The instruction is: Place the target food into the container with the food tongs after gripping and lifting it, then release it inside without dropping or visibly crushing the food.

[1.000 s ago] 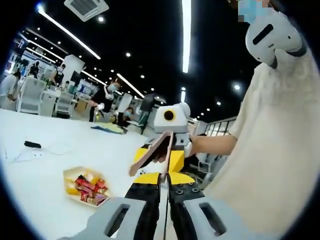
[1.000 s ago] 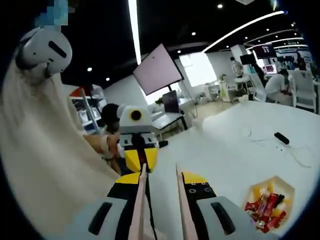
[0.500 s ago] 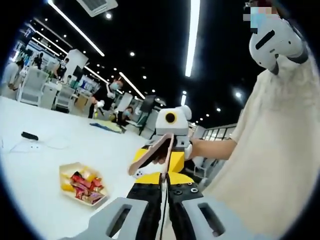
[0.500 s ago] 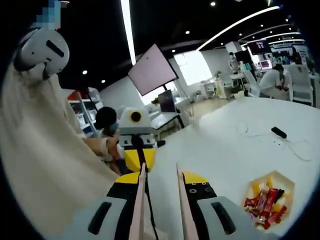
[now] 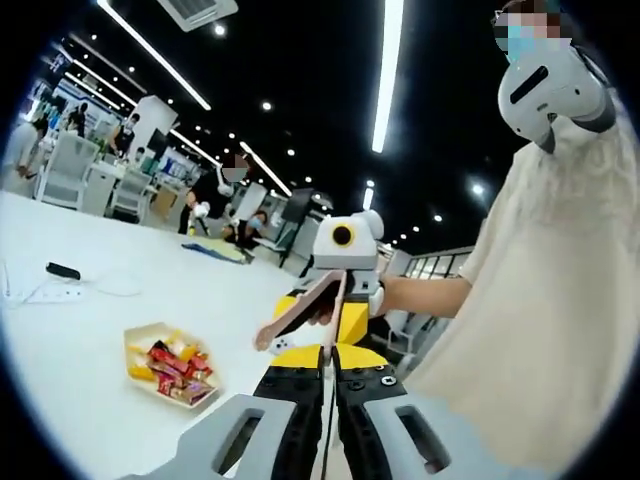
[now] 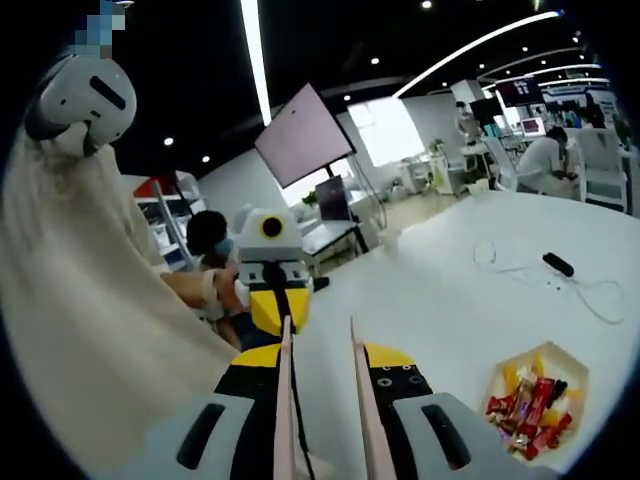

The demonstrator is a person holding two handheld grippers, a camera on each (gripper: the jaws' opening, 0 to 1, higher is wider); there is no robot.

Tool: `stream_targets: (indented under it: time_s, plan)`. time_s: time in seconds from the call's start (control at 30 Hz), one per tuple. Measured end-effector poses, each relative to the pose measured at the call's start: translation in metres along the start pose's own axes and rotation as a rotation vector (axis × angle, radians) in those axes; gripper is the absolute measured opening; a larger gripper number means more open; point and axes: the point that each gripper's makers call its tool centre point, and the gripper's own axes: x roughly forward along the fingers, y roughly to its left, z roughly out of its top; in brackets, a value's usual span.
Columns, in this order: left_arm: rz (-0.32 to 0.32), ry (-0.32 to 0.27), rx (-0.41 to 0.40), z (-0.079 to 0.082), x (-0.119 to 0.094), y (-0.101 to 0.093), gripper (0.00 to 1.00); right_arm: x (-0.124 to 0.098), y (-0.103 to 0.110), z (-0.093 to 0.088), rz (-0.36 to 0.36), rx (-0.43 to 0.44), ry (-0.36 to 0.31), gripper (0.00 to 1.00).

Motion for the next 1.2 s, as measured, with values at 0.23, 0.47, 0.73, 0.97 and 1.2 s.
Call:
stream_targets:
  time_s: [0.23,0.47,0.73,0.97,1.2]
  plan:
    - [0.000,-0.007,-0.016,0.000,-0.002,0.002,0.00,-0.002,-0.001,0.000,-0.002,0.017,-0.015,0.28]
    - [-0.010,-0.001,-0.030,-0.004,-0.001,0.001,0.00,-0.004,-0.001,-0.003,-0.010,0.027,-0.015,0.28]
    - [-0.008,-0.009,-0.031,-0.005,-0.003,0.000,0.00,-0.004,0.000,-0.004,-0.014,0.028,-0.011,0.28]
    - [-0.001,-0.003,-0.042,-0.009,-0.007,-0.002,0.00,-0.002,0.002,-0.008,-0.014,0.029,0.010,0.28]
    - [0.014,0.013,-0.051,-0.012,-0.006,0.001,0.00,-0.001,-0.001,-0.016,-0.027,0.071,0.007,0.29]
